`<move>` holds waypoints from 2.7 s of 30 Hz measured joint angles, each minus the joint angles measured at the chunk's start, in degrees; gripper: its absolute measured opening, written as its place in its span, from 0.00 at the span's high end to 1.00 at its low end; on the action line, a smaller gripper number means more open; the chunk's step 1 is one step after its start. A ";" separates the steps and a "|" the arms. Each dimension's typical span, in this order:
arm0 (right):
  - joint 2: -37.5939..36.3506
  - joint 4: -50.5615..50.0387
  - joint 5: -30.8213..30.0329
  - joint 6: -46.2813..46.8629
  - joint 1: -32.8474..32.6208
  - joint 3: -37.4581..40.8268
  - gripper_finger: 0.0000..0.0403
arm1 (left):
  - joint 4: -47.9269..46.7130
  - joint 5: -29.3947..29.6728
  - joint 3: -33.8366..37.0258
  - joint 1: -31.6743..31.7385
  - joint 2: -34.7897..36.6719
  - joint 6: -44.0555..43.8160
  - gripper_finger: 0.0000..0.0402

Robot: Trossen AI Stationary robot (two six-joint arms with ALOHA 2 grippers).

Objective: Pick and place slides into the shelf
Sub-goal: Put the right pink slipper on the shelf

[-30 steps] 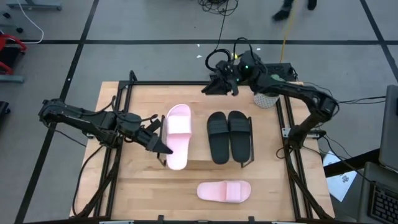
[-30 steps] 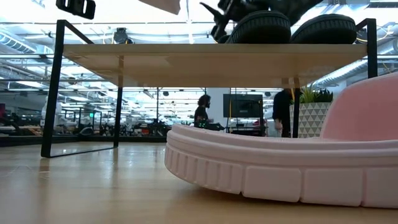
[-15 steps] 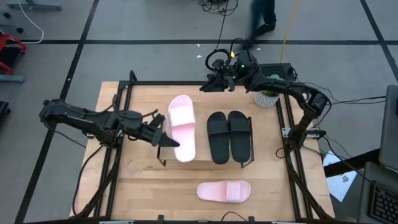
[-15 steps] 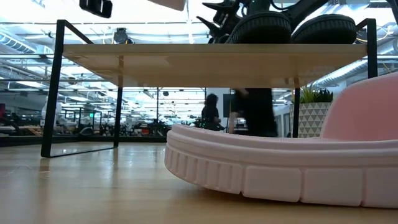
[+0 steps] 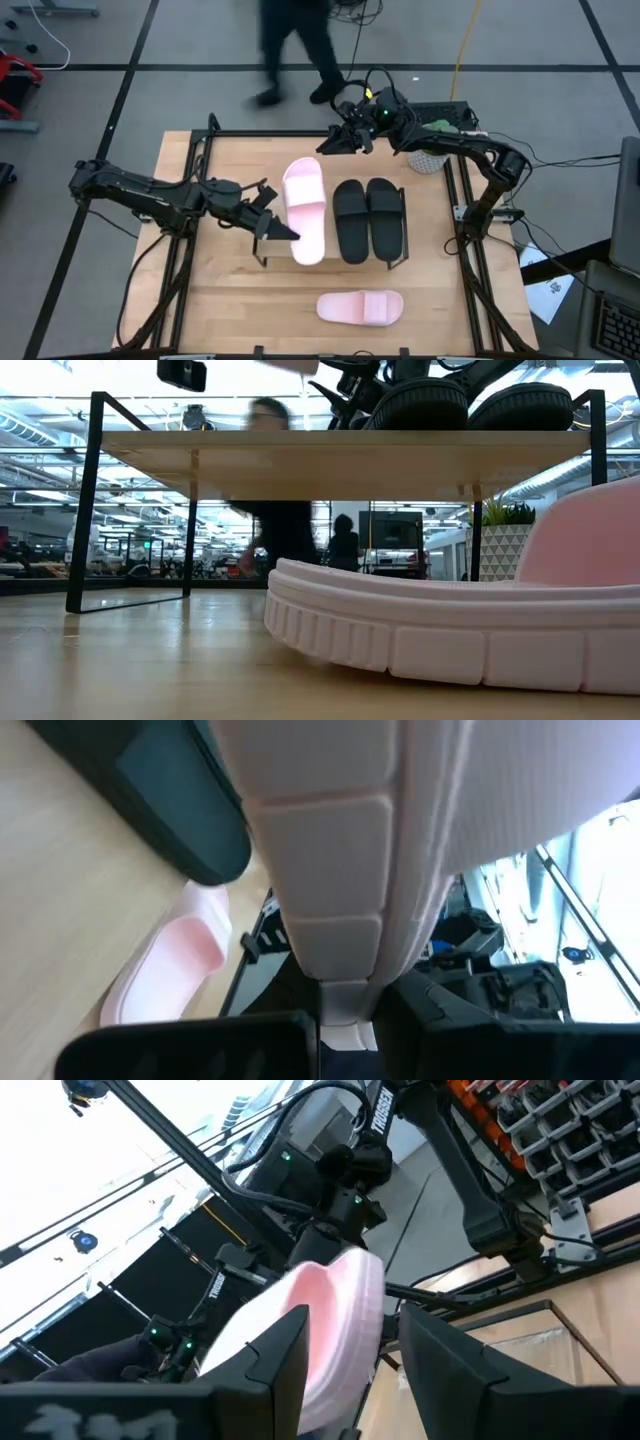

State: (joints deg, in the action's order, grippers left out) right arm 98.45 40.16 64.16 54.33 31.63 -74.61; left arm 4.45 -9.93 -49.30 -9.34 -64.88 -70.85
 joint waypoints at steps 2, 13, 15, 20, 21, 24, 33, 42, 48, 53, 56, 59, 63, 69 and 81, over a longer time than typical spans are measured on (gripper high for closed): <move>0.00 -0.17 -0.02 0.02 -0.36 0.00 0.64 | 0.35 0.21 0.00 0.26 0.05 0.46 0.90; 0.00 -1.24 -1.15 -1.62 -1.72 0.00 0.64 | -2.51 0.83 0.00 1.84 1.07 2.65 0.90; -0.02 -1.14 -1.12 -2.16 -1.42 0.00 0.64 | -5.75 1.43 0.00 2.69 1.87 2.69 0.90; -0.26 -0.25 -1.14 -5.99 -1.26 0.00 0.64 | -8.42 2.57 0.09 5.63 4.49 3.27 0.90; -0.26 -0.20 -1.16 -7.23 -1.26 0.00 0.64 | -8.47 2.96 0.09 6.27 5.04 3.22 0.90; -0.26 -0.06 -1.82 -11.46 -1.26 0.00 0.64 | -9.04 3.57 0.02 8.43 6.61 3.26 0.90; -1.89 0.48 -10.83 -27.75 -2.37 -0.02 0.66 | -12.83 3.05 0.02 12.37 8.27 3.63 0.90; -6.60 -9.20 -13.14 -33.27 -2.28 -0.02 0.70 | -12.37 0.09 0.02 12.33 8.83 3.98 0.90; -8.33 -15.15 -13.00 -38.86 -2.04 -0.02 0.71 | -14.80 -2.65 0.02 9.09 8.38 5.42 0.90; -8.31 -14.73 -13.07 -39.00 -3.40 -0.02 0.71 | -17.30 -2.06 0.03 7.66 7.52 5.28 0.90; -8.31 -14.75 -13.07 -38.98 -4.83 -0.02 0.71 | -19.76 -2.07 0.04 7.64 6.85 5.36 0.90; -8.31 -14.74 -12.85 -37.52 -6.00 -0.02 0.71 | -18.87 -2.07 0.04 7.71 5.45 5.45 0.90; -8.31 -15.93 -12.87 -35.74 -7.04 -0.02 0.71 | -16.62 -2.33 0.04 7.71 3.50 5.52 0.90; -8.31 -18.67 -12.95 -34.43 -7.44 -0.02 0.71 | -14.02 -3.00 0.04 7.63 2.08 5.48 0.90; -7.56 -24.73 -13.25 -35.62 -10.59 -16.46 0.71 | -20.68 -2.02 -4.07 7.04 1.07 7.56 0.90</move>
State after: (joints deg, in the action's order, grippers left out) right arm 90.90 15.42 50.91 18.71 21.04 -91.07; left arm -16.24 -11.95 -53.36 -2.29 -63.81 -63.29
